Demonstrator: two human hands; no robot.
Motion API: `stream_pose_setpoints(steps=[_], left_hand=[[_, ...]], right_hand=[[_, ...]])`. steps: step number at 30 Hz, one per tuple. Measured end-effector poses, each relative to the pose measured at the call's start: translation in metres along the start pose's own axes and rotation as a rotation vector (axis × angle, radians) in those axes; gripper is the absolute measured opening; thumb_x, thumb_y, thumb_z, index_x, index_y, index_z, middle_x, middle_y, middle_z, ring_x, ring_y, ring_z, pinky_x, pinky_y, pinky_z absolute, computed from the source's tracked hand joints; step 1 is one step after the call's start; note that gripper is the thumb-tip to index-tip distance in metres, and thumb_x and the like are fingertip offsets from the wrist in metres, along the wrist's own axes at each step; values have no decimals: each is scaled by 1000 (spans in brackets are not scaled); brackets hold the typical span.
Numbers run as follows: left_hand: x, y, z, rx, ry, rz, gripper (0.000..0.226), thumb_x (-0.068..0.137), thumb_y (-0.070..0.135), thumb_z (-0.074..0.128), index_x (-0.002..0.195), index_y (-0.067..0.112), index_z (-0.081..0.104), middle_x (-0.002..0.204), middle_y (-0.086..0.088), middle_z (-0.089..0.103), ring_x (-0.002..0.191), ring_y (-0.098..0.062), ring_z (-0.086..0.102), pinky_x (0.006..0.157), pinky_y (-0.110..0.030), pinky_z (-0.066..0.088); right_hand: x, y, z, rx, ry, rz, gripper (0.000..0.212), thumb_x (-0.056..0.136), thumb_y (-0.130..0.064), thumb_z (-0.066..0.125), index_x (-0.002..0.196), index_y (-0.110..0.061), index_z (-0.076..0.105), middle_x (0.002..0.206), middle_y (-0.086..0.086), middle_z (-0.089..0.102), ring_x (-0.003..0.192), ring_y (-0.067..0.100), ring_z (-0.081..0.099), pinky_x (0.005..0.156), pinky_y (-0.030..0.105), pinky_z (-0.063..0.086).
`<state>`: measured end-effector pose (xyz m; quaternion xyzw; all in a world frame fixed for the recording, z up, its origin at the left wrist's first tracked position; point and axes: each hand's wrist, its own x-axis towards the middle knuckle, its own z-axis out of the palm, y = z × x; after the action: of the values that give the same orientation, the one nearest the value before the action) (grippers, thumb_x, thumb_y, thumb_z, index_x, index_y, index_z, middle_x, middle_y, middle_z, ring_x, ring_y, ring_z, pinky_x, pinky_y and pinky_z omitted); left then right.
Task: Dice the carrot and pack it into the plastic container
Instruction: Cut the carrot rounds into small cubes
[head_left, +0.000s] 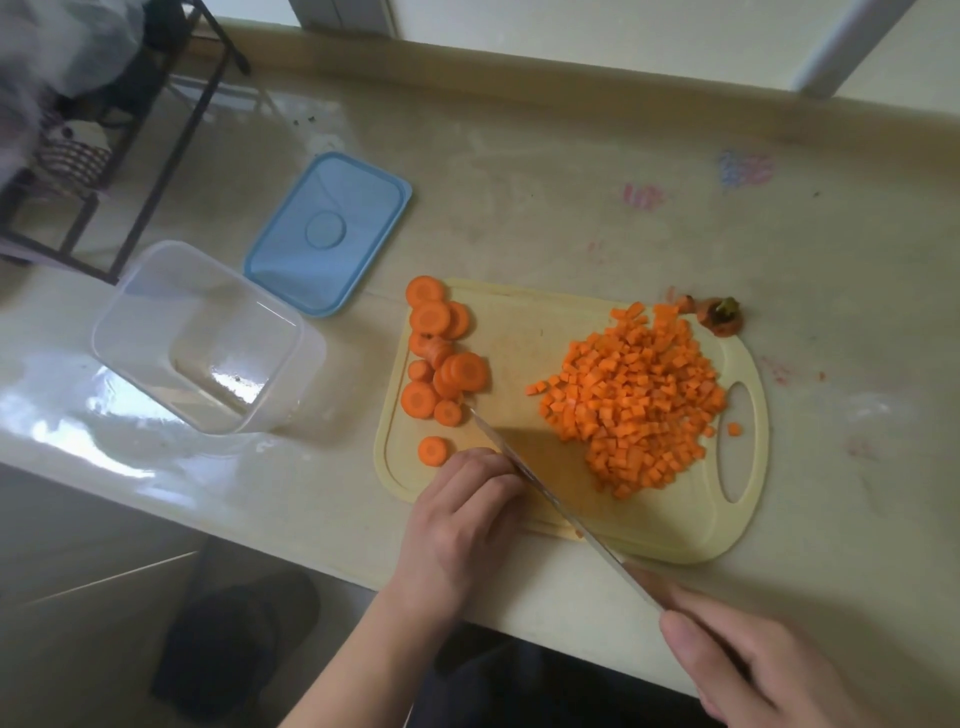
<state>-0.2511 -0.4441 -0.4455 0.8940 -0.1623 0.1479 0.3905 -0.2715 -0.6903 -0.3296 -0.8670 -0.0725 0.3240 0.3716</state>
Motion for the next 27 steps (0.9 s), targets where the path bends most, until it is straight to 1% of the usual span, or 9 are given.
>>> stream_pose_setpoints(steps=[4,6,8,11,16,18,21,23,27], left_hand=[[1,0,0,4,5,15,26,103,12,56,94,-3,74,102,-9,70,99,-26,65,89,-29,52],[0,0,0,-3,-5,16,27,104,13,55,95,-3,75,103,-9,70,100,-26,65,89,-30,52],[0,-1,-1,-14,-14,13,26,104,13,55,96,-2,75,104,-9,71,100,-26,65,89,-30,52],[1,-2,-1,-25,-15,12,23,103,12,57,98,-1,75,105,-8,71,101,-25,66,90,-30,52],[-2,-3,0,-11,-35,5,14,98,5,63,98,0,75,107,-8,71,104,-25,67,92,-31,53],[-1,-4,-1,-17,-36,11,11,97,4,64,98,1,74,107,-7,71,105,-24,67,94,-31,52],[0,-2,-2,-33,-34,8,13,98,6,62,98,2,74,109,-7,71,106,-22,66,95,-30,51],[0,-2,-2,-40,-37,6,16,100,8,61,99,2,75,109,-7,71,106,-23,66,95,-31,52],[-1,-4,-3,-25,-70,23,11,96,3,64,97,0,74,106,-6,71,102,-25,65,90,-32,52]], right_hand=[[0,-6,-4,-154,29,-33,45,88,-75,25,128,-65,43,139,-33,45,117,-8,45,101,35,48],[0,-10,-5,-88,48,-10,40,88,-76,23,123,-70,42,123,-40,54,101,-7,54,89,23,51],[-1,-8,-3,-53,28,-1,40,86,-80,21,121,-74,40,109,-45,55,91,-15,46,85,18,49],[1,-7,-4,-87,0,-22,45,85,-79,22,126,-70,39,134,-41,44,117,-11,41,100,30,47],[3,-8,-2,-90,12,-44,46,82,-81,19,121,-73,41,87,-54,45,75,-25,39,85,5,35],[9,-10,1,37,31,-21,36,87,-70,26,116,-72,48,74,-55,44,77,-29,45,75,-6,32],[17,-15,5,163,-33,15,31,85,-52,37,104,-68,55,64,-49,46,76,-25,49,67,-3,33],[16,-14,8,183,-18,15,30,84,-59,39,107,-70,54,67,-47,48,76,-21,50,68,-1,34],[5,-6,8,180,27,23,55,69,-88,33,117,-68,51,74,-48,51,77,-23,48,71,-3,32]])
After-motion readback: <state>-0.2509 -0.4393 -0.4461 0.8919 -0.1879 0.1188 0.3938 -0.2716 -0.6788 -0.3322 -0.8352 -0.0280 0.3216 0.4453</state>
